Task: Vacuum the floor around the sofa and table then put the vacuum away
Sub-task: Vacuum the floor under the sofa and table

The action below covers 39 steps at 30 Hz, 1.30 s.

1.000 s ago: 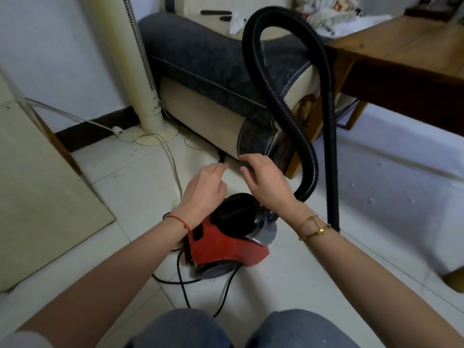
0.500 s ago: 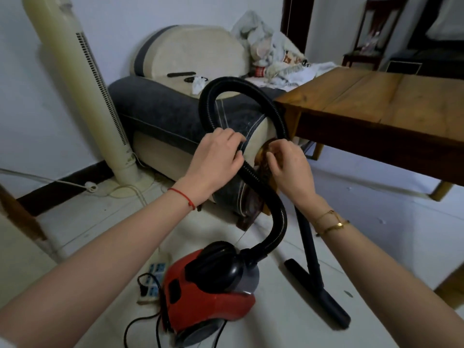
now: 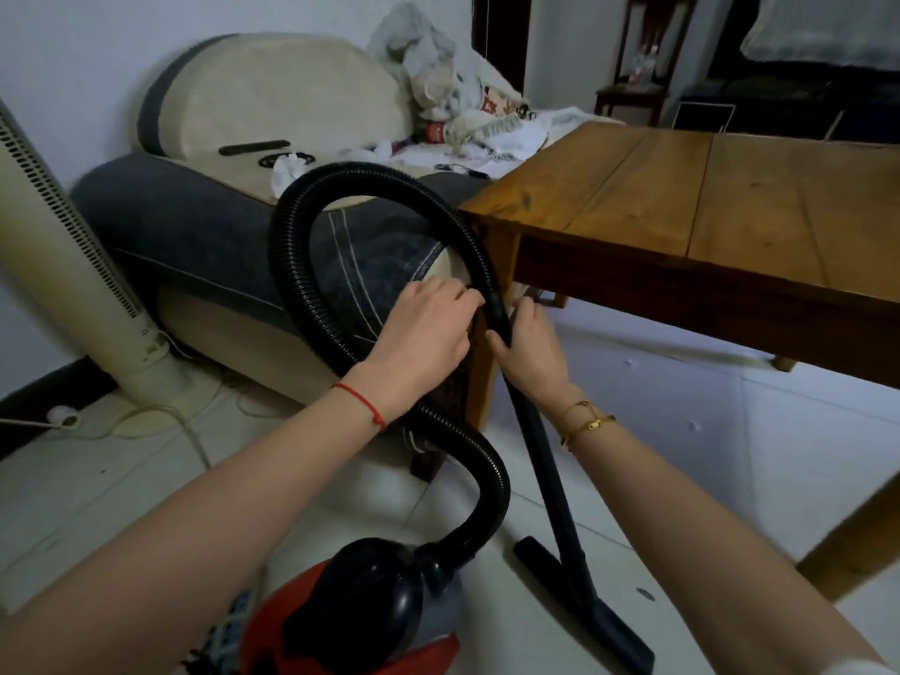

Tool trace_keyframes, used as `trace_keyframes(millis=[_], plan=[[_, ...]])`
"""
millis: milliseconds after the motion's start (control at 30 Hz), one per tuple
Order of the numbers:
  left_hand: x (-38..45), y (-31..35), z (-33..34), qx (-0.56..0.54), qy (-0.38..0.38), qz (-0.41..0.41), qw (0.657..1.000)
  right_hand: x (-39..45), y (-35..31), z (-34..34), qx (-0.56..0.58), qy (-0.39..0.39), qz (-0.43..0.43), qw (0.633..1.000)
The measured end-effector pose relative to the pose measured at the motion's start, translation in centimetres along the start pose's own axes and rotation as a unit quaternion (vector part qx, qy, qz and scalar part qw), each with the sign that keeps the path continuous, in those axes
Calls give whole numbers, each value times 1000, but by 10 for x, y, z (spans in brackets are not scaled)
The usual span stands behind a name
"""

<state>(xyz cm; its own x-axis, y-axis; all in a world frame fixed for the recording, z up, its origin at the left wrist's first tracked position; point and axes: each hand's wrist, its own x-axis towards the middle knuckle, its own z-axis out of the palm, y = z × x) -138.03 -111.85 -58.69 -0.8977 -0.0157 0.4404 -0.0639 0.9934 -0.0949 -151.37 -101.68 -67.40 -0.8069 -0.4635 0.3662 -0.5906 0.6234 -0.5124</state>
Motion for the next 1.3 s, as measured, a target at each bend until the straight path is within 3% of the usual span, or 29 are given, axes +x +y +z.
trace_keyframes(millis=[167,367,500,667,967,1300], plan=[[18,0,-2,-14,-51,20,998,16,0,9,104,-94,93,986],[32,4,-29,-7,-126,50,991,12,-17,-13,74,-185,135,971],[48,10,-70,71,-195,84,975,-16,-44,-46,42,-248,104,962],[62,12,-130,179,-296,88,934,-35,-81,-106,20,-311,142,940],[70,33,-231,92,-348,-16,933,-45,-143,-204,39,-351,191,916],[41,33,-312,17,-315,-62,947,-34,-194,-276,39,-359,110,926]])
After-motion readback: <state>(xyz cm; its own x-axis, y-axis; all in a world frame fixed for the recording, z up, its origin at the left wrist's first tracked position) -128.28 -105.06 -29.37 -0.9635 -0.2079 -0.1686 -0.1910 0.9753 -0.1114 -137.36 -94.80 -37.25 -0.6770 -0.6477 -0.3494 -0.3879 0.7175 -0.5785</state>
